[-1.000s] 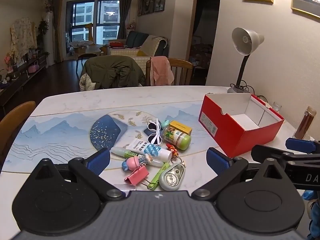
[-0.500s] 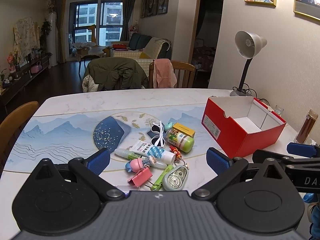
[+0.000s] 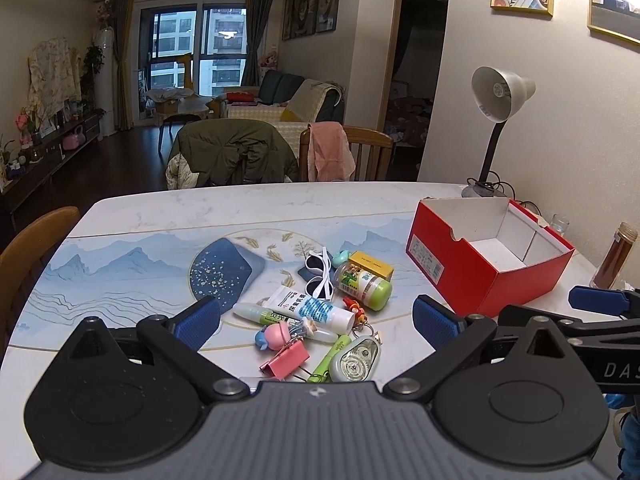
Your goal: Organize rigid objects
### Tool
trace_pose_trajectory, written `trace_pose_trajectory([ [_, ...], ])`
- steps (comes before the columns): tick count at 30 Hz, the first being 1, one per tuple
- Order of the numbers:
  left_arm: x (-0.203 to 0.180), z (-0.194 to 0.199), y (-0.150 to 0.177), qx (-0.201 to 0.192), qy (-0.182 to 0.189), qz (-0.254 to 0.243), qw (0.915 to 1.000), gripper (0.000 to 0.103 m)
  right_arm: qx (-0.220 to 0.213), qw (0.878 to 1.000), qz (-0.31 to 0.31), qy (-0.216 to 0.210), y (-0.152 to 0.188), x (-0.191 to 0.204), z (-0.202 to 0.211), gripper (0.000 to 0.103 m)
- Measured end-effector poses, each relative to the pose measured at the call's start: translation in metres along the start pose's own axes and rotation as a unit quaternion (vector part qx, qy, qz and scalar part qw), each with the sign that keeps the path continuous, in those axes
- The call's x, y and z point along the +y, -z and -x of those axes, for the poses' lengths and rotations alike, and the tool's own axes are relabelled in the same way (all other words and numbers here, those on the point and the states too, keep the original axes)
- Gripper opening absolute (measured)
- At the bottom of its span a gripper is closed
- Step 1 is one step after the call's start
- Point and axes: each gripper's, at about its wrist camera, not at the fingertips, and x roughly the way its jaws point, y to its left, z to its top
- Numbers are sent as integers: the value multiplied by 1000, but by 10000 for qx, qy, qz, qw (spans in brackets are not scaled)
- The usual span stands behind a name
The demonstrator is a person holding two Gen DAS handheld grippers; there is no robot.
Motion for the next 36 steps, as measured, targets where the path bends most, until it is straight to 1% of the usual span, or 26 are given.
trace_pose_trajectory([
  [7,2,1,-1,-43,26,2,10000,103,7,9999,40,-117,-3,5,-5,102],
  [14,9,3,-1,-137,16,73,9999,103,-105,9998,113,-161,-5,12,-4,100],
  [17,12,1,0,-119,5,121,9999,103,-118,9997,143,-188,-6,13,-6,99],
  [27,22,-13,2,-63,-112,180,9998,103,-3,9991,249,-340,-8,15,-25,94],
  [29,28,-20,6,-4,-197,219,9996,103,73,9987,323,-391,-7,15,-34,94],
  [32,35,-34,14,154,-328,212,9991,103,284,9976,426,-473,-4,13,-52,91],
  [36,42,-55,30,475,-442,198,9977,103,555,9948,593,-617,4,11,-74,87],
])
